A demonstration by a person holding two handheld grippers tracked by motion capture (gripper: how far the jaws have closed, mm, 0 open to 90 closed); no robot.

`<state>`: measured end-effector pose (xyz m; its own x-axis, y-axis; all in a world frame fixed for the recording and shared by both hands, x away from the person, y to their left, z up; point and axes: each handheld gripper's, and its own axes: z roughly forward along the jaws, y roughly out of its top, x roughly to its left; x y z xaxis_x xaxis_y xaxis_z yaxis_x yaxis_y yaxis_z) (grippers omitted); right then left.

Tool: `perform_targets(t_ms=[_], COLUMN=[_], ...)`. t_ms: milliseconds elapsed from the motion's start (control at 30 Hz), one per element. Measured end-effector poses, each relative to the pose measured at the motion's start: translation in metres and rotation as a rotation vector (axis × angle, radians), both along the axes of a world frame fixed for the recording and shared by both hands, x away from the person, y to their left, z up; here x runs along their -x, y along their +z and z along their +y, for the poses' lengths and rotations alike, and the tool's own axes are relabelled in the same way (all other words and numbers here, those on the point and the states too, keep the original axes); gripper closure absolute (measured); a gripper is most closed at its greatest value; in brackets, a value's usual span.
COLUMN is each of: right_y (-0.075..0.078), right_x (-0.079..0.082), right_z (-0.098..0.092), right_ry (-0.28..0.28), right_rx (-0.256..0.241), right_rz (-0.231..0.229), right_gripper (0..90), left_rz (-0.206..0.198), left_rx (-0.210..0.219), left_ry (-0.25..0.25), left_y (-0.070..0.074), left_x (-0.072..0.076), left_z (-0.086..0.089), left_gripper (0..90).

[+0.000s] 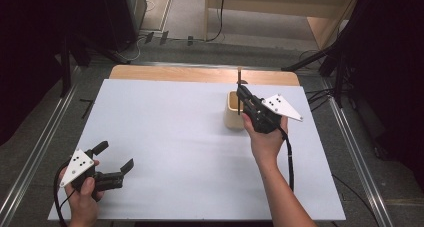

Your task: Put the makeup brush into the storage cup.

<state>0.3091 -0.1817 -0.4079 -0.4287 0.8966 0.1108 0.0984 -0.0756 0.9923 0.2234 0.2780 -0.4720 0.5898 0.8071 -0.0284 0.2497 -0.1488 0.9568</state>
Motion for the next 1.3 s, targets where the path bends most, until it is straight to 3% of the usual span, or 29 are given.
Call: perform_targets(t_ms=[267, 967, 1300], right_y=[0.002, -0.013, -0.021], right_x=[-0.012, -0.035, -0.041], right_z=[-0.006, -0.018, -0.018], right_ry=[-0.022, -0.079, -0.091], right_rx=[0.006, -0.02, 0.004], right_rz=[0.002, 0.042, 0.064], right_gripper=[84.5, 84.4, 84.5], left_rz=[0.0, 0.002, 0.001], left_rx=[-0.001, 0.003, 0.008], left_ry=[0.0, 0.0, 0.0], left_y=[0.0, 0.0, 0.0], left_x=[0.0, 0.0, 0.0], left_z=[0.0, 0.0, 0.001], left_gripper=[0.0, 0.0, 0.0])
